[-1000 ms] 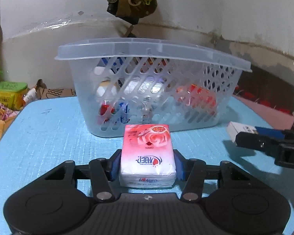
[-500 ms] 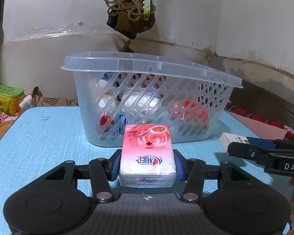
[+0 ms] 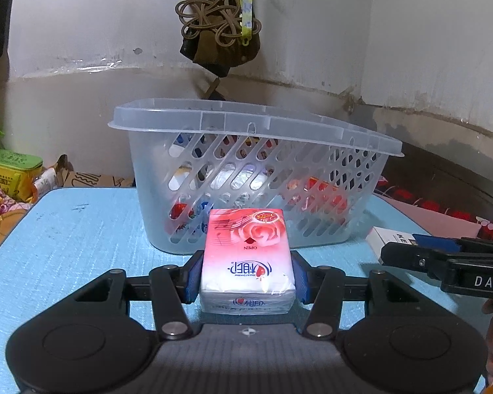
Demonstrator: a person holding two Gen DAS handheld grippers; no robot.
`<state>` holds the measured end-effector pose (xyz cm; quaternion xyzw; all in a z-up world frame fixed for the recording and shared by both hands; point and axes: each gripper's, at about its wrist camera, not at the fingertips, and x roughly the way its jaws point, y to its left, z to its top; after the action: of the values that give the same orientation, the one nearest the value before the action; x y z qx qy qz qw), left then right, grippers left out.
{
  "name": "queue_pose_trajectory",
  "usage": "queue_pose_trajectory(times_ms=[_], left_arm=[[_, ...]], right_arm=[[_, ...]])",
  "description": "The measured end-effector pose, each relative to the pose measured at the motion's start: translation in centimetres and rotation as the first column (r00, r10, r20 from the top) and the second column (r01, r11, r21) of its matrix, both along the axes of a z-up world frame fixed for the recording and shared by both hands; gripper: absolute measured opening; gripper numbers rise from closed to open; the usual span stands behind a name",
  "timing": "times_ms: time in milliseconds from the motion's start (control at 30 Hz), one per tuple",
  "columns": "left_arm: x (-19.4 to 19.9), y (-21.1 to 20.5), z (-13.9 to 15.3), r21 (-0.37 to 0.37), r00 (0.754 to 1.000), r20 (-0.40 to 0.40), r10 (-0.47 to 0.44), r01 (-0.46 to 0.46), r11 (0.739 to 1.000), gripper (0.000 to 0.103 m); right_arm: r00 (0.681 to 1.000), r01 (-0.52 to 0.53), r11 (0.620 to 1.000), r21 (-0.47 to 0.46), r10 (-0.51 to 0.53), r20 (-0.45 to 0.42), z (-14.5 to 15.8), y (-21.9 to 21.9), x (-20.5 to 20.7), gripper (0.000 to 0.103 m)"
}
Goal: Organize objects
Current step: 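Lift both held items over the clear basket and open both grippers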
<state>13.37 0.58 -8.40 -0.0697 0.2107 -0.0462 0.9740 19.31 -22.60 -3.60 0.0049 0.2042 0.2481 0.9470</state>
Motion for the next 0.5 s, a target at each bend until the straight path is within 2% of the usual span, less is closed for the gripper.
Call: queue_pose_trajectory(times_ms=[200,333,400,500], left_arm=[[-0.8,0.1,0.2,0.006,0.999,0.035,0.007,-0.007,1.0,0.057],[-1.9,0.4,0.7,0.001,0.999,0.05,-0.001,0.001,1.0,0.057],[-3.2,0.8,1.6,-0.016,0.997,0.078,-0.005,0.006,1.0,0.057],[-4.7,1.8,4.6,-0.052,0.991,0.134,-0.001,0.008,0.999,0.057]], right_arm=[[0.999,-0.026,1.0,0.015,0.025,0.031,0.2,-0.2,-0.5,0.067],[0.998,-0.064,0.994,0.087,0.062,0.027,1.0,-1.2,-1.8,0.067],[0.996,-0.074,0.992,0.104,0.068,0.066,2.2,-1.5,-3.0,0.067],[0.989,-0.102,0.982,0.159,0.084,0.119,5.3,-2.0,-3.7,0.067]])
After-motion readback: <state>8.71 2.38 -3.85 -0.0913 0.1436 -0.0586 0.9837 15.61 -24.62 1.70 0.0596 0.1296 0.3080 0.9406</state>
